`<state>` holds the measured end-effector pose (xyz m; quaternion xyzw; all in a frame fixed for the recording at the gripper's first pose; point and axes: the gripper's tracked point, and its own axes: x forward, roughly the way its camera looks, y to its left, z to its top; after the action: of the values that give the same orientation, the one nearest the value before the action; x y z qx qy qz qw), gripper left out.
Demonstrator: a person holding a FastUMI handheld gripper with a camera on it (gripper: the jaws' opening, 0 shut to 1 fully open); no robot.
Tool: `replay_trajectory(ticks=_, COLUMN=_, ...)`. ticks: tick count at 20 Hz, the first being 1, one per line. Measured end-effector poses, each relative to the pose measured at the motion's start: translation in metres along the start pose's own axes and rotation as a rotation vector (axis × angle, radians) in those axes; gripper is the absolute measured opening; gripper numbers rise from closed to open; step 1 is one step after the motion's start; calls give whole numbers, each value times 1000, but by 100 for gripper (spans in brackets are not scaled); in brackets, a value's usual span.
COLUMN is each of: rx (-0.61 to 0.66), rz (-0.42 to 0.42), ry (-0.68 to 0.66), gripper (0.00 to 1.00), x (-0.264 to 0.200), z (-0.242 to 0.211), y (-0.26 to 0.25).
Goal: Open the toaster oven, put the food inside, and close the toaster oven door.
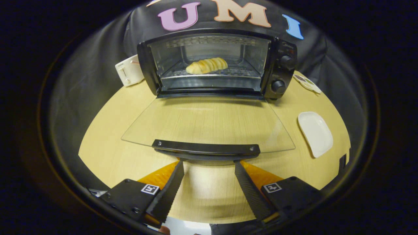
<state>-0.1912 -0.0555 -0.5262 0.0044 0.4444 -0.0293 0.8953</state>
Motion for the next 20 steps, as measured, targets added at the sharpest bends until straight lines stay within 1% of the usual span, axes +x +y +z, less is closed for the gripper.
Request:
replay_trajectory(ticks=5, rx=10, rz=5, ry=-70, gripper=99, x=-9, z=37, y=2)
replay_trajectory(ticks=8, rx=40, rz=20, ry=-142, gripper=99, x=-15, z=73, y=7)
replay_trajectory(ticks=13, rx=67, rz=18, ry=-232, gripper=99, x=-21, z=124, y=6)
replay_trajectory(ticks=20, rx=103, rz=21, ry=-286, gripper=99, x=-20, z=163, y=9)
